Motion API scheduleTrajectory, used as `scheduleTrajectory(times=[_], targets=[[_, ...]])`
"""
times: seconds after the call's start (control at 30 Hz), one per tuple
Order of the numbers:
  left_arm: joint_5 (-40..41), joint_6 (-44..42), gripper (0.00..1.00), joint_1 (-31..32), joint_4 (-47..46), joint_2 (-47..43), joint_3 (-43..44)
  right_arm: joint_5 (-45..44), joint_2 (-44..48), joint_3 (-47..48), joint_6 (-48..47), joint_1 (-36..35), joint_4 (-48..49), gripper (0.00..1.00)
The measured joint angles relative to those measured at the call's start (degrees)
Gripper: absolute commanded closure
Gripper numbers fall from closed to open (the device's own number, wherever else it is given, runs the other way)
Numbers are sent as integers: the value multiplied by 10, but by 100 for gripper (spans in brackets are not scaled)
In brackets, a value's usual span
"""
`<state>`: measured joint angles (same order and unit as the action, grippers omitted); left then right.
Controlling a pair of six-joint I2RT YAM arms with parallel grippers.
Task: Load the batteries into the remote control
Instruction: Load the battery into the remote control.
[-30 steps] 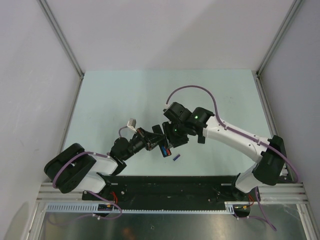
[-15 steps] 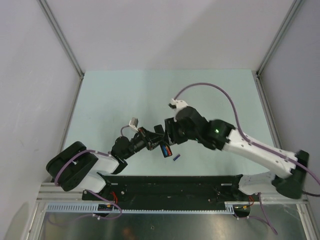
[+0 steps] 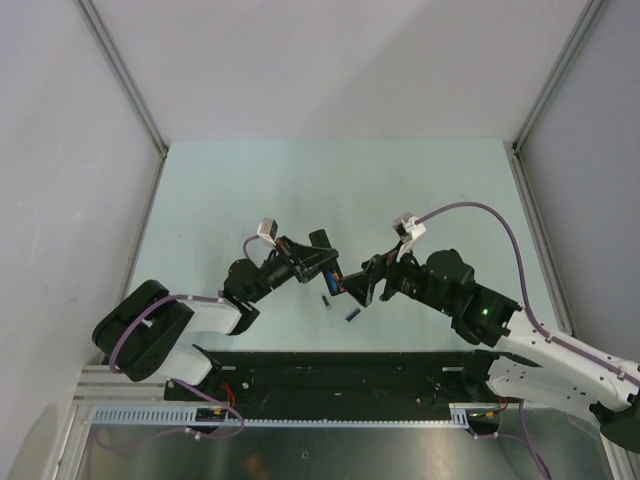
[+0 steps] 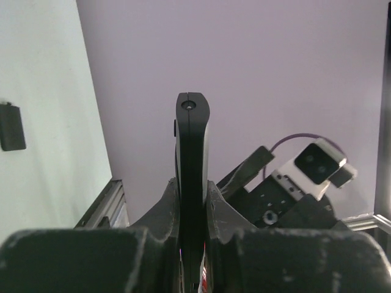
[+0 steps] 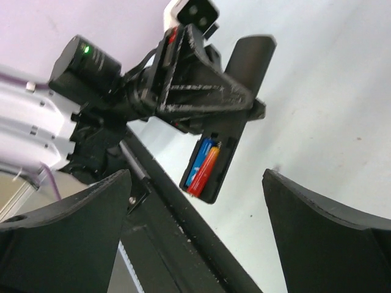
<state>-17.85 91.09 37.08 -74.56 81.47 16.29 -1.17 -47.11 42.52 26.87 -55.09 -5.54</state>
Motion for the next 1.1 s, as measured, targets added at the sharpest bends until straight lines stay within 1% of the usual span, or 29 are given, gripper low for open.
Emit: scheduleTrajectory(times=[0.07,0.1,0.2,0.23,0.3,0.37,0.57,0.7,0.93,1.1], targets=[[0,5,100,0,0,0,8,36,9,-24,3,9,29,4],[0,5,100,0,-1,0,11,67,10,-36,9,24,47,3],[0,10,100,0,-1,0,14,115,10,-62,26,57,87,4],[1,12,100,0,-1,0,15,129,12,-73,33,65,105,7],[1,16,100,-1,0,0,18,150,13,-86,42,73,124,9],[0,20,100,-1,-1,0,21,173,13,-97,50,79,146,14],[1,32,100,-1,0,-2,22,247,2,-118,69,107,212,18],[0,40,100,-1,0,-4,22,283,-16,-118,74,122,238,20],[-2,49,100,-1,-1,-19,22,327,-50,-118,82,142,265,17],[-3,49,100,-1,-1,-24,22,339,-65,-118,92,143,277,22]])
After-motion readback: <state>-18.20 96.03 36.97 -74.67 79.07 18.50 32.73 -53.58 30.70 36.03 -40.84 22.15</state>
